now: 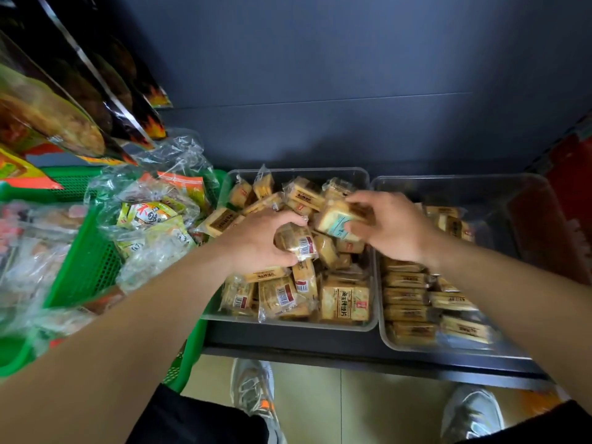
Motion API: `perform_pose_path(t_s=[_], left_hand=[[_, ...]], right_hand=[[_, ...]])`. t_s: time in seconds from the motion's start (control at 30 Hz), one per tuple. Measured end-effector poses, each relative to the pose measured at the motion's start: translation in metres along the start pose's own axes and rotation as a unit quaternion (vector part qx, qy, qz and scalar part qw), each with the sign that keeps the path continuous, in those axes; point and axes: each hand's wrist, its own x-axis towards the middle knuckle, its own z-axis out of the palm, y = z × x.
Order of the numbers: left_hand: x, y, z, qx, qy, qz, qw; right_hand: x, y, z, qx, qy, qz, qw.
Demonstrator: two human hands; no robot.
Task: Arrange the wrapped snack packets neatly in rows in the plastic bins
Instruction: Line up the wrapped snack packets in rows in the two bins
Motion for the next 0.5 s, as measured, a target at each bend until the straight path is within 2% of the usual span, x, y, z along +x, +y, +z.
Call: perform_pose_path(t_s=[0.27, 0.4, 0.5], left_hand=[[-0.009, -0.017, -0.009, 0.050, 0.034, -0.057, 0.997], [-0.012, 0.017, -0.016, 0.025, 0.090, -0.015, 0.996], [-0.005, 0.049, -0.011, 0.017, 0.139, 0.035, 0.990]], right_hand=[[-0.006, 0.029, -0.028, 0.031, 0.009, 0.051, 0.998], [-0.022, 0.052, -0.054, 0.087, 0.020, 0.074, 0.993], [-0.040, 0.079, -0.080, 0.119, 0.067, 0.109, 0.984]])
